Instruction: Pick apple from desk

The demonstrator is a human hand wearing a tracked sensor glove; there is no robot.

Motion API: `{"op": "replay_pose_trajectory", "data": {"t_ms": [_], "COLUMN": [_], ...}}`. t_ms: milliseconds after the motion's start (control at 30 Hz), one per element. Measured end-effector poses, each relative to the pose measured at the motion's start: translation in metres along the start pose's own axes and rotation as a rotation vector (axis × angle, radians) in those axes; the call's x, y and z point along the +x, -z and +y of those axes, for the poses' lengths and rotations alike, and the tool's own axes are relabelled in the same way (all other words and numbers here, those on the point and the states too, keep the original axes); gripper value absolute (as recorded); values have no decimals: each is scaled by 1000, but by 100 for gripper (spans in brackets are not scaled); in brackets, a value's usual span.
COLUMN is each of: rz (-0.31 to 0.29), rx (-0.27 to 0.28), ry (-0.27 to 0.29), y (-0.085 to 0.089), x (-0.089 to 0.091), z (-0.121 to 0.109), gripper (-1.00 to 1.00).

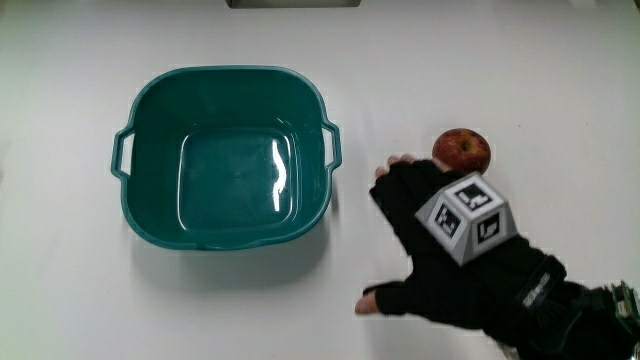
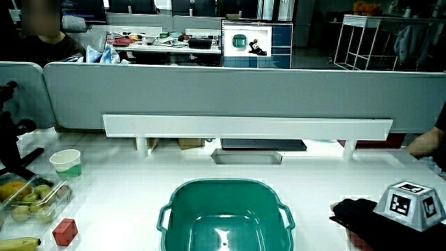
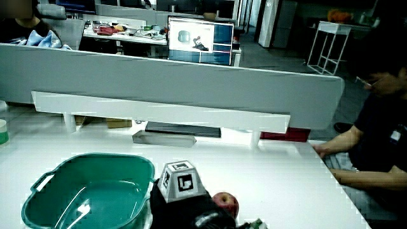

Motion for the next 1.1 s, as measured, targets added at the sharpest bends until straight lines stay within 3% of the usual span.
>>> {"op": "replay_pose_trajectory", "data": {"t_ms": [33, 67, 100, 200, 233, 333, 400, 433, 500, 667, 733, 1100], "rz": [0, 32, 22, 71, 48, 70, 41, 66, 59, 161, 145, 217], "rx": [18, -2, 2, -12, -1, 6, 38, 20, 30, -43, -22, -96], "ry": [21, 23, 29, 55, 65, 95, 115, 123, 145, 191, 204, 296], "y": [1, -1, -2, -2, -3, -2, -2, -2, -1, 8, 9, 25], "x": [5, 8, 11, 22, 25, 36, 44, 48, 56, 78, 84, 123], "z": [3, 4, 6, 10, 11, 16, 20, 22, 27, 38, 41, 61], "gripper": [0, 0, 0, 0, 0, 0, 0, 0, 0, 0, 0, 0]}}
